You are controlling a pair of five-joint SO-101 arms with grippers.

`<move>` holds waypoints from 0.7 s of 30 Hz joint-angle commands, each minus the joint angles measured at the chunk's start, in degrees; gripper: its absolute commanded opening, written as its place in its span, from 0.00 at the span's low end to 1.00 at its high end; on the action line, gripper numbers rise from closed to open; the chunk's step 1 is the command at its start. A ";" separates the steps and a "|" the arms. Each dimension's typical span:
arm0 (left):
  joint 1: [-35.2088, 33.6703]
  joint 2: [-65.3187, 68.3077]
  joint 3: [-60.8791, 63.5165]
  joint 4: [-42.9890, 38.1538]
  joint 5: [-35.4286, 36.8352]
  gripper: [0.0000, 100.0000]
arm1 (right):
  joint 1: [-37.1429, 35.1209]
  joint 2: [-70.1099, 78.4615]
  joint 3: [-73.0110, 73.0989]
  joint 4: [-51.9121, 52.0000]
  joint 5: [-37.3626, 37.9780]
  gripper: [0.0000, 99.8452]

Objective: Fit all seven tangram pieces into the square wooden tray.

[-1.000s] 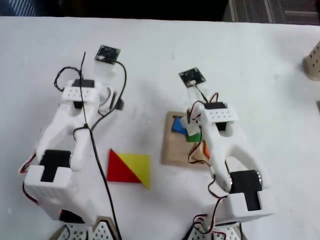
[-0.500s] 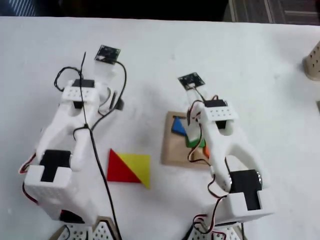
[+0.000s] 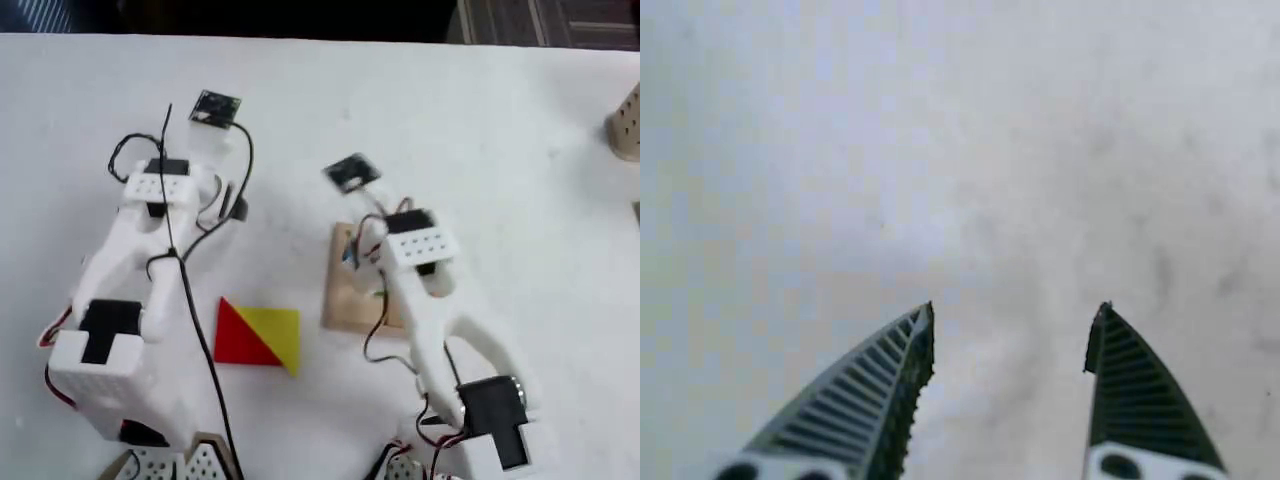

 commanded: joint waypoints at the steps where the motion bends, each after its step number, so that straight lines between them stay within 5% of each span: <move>1: -0.75 -3.47 -0.09 -1.14 0.09 0.25 | -2.59 0.40 0.88 -6.64 0.26 0.02; 12: -0.75 -3.47 -0.09 -1.14 0.09 0.25 | 5.67 12.79 -9.85 -10.33 0.53 0.02; 21: -0.75 -3.47 -0.09 -1.14 0.09 0.25 | 5.85 18.15 -17.67 -10.42 0.44 0.02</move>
